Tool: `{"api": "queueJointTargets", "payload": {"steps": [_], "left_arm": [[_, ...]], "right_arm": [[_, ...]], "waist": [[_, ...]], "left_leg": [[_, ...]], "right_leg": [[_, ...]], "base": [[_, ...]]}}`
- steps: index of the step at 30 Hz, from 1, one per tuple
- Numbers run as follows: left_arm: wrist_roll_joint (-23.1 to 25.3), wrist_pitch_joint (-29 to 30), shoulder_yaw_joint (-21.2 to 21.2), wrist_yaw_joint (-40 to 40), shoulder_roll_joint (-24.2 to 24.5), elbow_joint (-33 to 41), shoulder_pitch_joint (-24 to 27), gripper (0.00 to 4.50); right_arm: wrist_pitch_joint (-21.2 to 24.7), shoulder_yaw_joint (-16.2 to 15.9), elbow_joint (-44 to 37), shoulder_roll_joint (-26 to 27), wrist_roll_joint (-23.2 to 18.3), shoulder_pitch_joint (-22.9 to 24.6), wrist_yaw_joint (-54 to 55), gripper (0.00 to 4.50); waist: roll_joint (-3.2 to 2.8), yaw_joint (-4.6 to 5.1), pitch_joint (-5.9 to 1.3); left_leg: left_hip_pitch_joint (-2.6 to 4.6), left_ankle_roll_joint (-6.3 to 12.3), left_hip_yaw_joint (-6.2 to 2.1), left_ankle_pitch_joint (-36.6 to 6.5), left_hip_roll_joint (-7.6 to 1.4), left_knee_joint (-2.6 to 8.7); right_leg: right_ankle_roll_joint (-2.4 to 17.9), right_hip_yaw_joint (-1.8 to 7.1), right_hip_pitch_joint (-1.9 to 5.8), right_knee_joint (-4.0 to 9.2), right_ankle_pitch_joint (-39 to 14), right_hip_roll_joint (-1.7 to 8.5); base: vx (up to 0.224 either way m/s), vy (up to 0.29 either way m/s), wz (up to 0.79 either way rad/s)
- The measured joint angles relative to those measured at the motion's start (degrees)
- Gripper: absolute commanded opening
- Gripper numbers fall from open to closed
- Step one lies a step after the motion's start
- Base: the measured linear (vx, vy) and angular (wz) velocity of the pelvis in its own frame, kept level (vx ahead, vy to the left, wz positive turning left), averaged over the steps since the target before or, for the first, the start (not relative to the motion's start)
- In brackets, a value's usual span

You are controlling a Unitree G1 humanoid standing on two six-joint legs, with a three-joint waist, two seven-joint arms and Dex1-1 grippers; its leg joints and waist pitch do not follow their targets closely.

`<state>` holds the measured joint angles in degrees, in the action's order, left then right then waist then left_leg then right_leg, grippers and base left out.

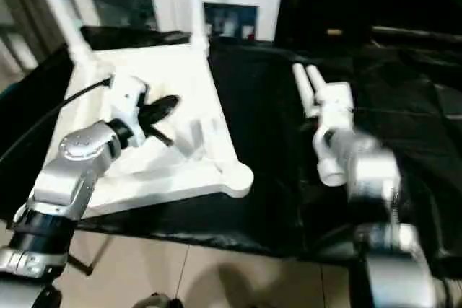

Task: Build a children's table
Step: Pick table leg

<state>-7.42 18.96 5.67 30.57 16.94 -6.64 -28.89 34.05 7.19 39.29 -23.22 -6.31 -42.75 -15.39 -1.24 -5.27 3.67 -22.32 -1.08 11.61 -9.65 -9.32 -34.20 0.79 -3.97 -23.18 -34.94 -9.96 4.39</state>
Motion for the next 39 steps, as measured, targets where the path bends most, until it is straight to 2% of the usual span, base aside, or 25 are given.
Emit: {"api": "queueJointTargets", "payload": {"steps": [5, 13, 14, 18, 22, 28, 39], "left_arm": [[0.9, 3.0, 1.9, 2.3, 3.6, 6.1, 3.0, 0.00], [1.0, 5.9, 2.3, 4.6, 6.9, 11.7, 4.7, 0.00], [1.0, 6.3, 2.4, 5.2, 7.6, 12.4, 4.8, 0.00], [0.6, 7.8, 3.2, 7.6, 9.3, 13.5, 4.8, 0.00], [-1.0, 9.6, 4.5, 11.8, 11.3, 16.6, 4.8, 0.00], [-1.7, 10.9, 5.0, 13.3, 12.1, 18.2, 4.8, 0.00], [-2.5, 12.3, 5.2, 15.7, 14.3, 19.9, 4.8, 0.00]], "right_arm": [[-3.2, -0.4, 16.1, -1.7, 2.0, -8.2, -0.2, 1.93], [-6.9, -0.9, 26.3, -2.4, 3.7, -12.7, 0.2, 2.59], [-7.3, -0.9, 27.7, -2.6, 3.7, -13.6, 0.1, 2.80], [-7.3, -0.8, 31.0, -3.3, 3.9, -15.0, -0.6, 3.00], [-5.7, -0.8, 33.3, -3.4, 4.2, -15.2, -2.0, 3.00], [-2.9, 0.4, 35.8, -3.3, 3.5, -15.3, -5.1, 3.00], [-2.1, 0.9, 36.3, -3.3, 3.7, -15.5, -6.4, 1.99]], "waist": [[0.22, 0.13, 0.10], [0.46, 0.01, 0.21], [0.48, 0.04, 0.22], [0.70, -0.06, 0.27], [0.74, -0.16, 0.28], [0.73, -0.41, 0.28], [0.74, -0.79, 0.29]], "left_leg": [[-0.26, 0.05, 0.04, 0.0, -0.02, -0.10], [-0.28, 0.04, 0.04, 0.0, -0.06, -0.35], [-0.28, 0.04, 0.04, 0.0, -0.06, -0.36], [-0.28, 0.04, 0.04, 0.0, -0.09, -0.36], [-0.29, 0.04, 0.04, 0.0, -0.09, -0.40], [-0.29, 0.04, 0.05, 0.0, -0.12, -0.47], [-0.27, 0.03, 0.05, 0.0, -0.13, -0.56]], "right_leg": [[0.0, 0.01, -0.25, -0.06, 0.0, 0.00], [0.1, 0.02, -0.23, -0.22, 0.0, 0.01], [0.1, 0.01, -0.23, -0.24, 0.0, 0.01], [0.1, 0.00, -0.24, -0.31, 0.0, 0.01], [0.1, 0.00, -0.24, -0.32, 0.0, 0.01], [0.1, 0.00, -0.24, -0.39, 0.0, 0.01], [0.1, -0.01, -0.24, -0.51, 0.0, 0.01]], "base": [[0.000, 0.000, 0.00], [0.000, 0.000, 0.00], [0.000, 0.000, 0.00], [0.000, 0.000, 0.00], [0.000, 0.000, 0.00], [0.000, 0.000, 0.00], [0.000, 0.000, 0.00]]}}
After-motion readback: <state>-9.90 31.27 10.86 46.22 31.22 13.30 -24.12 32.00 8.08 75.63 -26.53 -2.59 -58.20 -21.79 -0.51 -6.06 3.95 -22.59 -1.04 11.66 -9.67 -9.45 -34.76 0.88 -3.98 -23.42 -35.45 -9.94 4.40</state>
